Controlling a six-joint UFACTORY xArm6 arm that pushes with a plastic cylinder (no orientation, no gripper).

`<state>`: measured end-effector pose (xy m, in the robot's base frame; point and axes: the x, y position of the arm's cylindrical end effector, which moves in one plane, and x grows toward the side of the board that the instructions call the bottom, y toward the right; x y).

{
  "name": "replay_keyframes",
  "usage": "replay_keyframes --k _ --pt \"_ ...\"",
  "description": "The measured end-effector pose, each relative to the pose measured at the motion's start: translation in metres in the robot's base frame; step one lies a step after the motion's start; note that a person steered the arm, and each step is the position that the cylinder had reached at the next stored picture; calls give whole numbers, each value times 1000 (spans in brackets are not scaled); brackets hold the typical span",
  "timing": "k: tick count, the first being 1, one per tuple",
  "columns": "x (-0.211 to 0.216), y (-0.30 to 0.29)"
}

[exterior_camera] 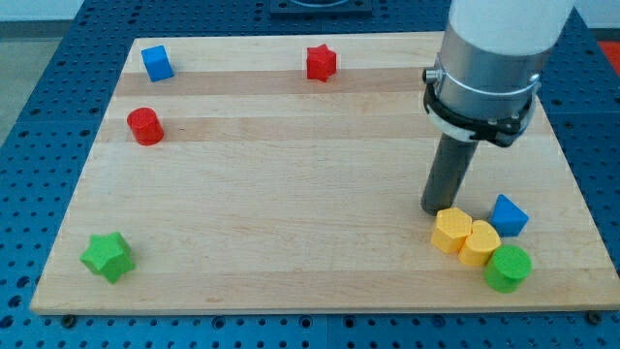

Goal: Place your hand over the red star

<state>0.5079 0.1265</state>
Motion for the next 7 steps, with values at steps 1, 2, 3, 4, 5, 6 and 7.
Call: replay_keyframes --k 1,2,3,4,5,6,7 --pt "-50 -4" --pt "-118 -20" --pt "-185 -39" --pt "-192 -42" --pt "-193 -42" --pt "-248 -59" --pt "-263 -82"
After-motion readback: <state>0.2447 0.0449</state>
